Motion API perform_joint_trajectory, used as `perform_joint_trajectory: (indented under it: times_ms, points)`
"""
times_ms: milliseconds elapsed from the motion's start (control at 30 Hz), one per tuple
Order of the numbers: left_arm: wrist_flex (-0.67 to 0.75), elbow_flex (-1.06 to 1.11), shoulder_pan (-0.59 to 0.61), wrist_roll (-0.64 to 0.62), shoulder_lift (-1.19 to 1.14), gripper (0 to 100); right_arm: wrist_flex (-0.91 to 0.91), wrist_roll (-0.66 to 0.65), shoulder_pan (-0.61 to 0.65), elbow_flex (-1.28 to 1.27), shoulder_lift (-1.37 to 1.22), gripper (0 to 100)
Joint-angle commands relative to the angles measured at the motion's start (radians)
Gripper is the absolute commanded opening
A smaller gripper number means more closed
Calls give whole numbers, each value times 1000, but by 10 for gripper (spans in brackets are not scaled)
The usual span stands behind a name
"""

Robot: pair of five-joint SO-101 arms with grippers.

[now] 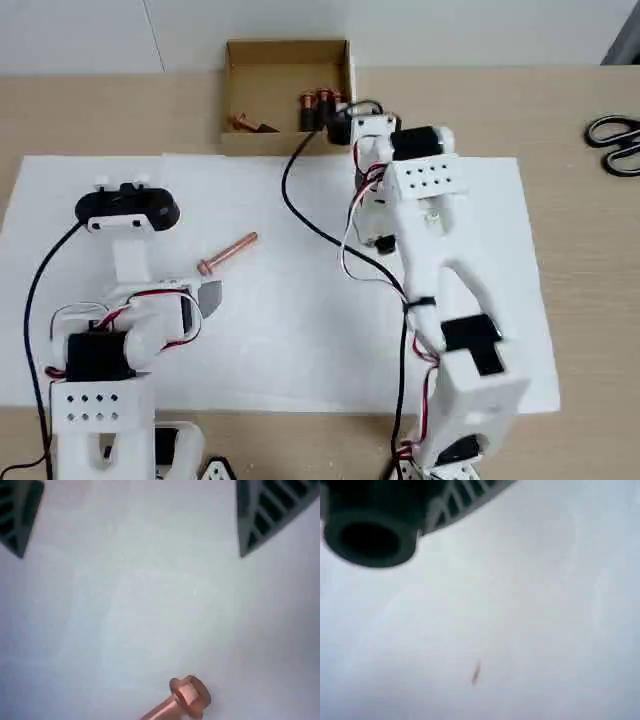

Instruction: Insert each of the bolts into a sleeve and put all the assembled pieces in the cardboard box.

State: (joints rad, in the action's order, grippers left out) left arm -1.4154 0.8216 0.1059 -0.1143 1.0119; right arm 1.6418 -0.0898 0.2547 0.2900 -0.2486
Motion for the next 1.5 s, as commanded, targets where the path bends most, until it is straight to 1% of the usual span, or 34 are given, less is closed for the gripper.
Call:
perform_joint_trajectory:
  times_ms: [0,100,167,233,367,533,633,767,867,967,1067,1200,1367,1467]
  points:
    - [11,-96,5,48,3,258,53,-17,-51,46,116,4]
    - [17,-127,3,72,-20,258,74,-18,-93,46,145,4]
    - [17,-139,3,126,-91,258,77,-20,-110,46,168,4]
    - [18,-163,3,193,-201,258,81,-40,-111,46,199,4]
    - [18,-283,2,278,-445,258,81,-63,-108,46,269,4]
    - [18,-450,-2,480,-720,258,81,-63,-108,46,300,4]
    - [20,-524,-5,545,-858,257,81,-61,-108,44,298,4]
    - [74,-588,-5,551,-1016,237,81,-60,-108,44,298,4]
    - [135,-595,-5,551,-1108,193,82,-60,-108,44,298,4]
    - [190,-595,-5,551,-1169,181,82,-60,-108,44,298,4]
    - [226,-595,-5,548,-1200,181,82,-60,-105,44,298,4]
    - [238,-595,-15,548,-1203,181,82,-60,-68,44,298,4]
    - [273,-596,-44,548,-1209,181,84,-64,-27,44,298,4]
    - [287,-593,-64,551,-1211,181,84,-64,-24,44,298,4]
